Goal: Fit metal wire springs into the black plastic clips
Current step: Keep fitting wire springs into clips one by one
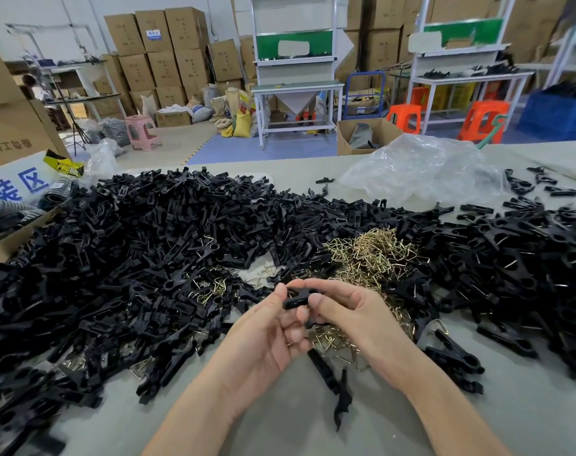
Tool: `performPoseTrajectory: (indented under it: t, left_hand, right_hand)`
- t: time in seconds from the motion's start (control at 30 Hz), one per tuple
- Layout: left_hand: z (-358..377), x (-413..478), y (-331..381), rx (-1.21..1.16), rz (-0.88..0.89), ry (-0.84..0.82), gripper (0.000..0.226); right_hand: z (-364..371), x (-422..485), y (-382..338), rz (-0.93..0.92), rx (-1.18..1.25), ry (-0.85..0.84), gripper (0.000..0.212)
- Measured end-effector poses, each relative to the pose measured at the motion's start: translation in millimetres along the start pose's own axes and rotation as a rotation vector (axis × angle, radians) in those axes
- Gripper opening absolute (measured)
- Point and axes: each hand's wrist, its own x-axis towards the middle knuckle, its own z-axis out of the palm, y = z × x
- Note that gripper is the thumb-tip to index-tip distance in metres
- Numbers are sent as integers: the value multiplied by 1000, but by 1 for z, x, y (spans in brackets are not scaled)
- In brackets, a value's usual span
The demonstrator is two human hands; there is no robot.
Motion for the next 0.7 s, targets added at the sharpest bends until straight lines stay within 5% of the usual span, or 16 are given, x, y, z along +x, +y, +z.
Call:
performPoseTrajectory:
  t: [0.07,0.13,0.27,0.43,0.53,0.6,0.7]
  left_hand:
    - [0,0,0,52,-1,47,45]
    - [0,0,1,81,-9,84,46]
    - [2,1,0,103,2,129,47]
    - [-2,3,0,273,184,235,36]
    - [-18,3,-4,742,374,408,14]
    - [-31,6,-4,1146,512,520,17]
    - [-45,12,0,1365,572,582,26]
  right_hand:
    - [-9,0,-3,37,154,140,25]
    - [-32,5,-20,-18,588,259,29]
    - [-86,13,-73,-343,1146,352,69]
    - [-73,15,-67,-193,877,345,56]
    - [-37,10,-36,-66,662,364,39]
    - [-14,8,-17,-46,292,368,30]
    - [5,6,4,-91,-386,259,25]
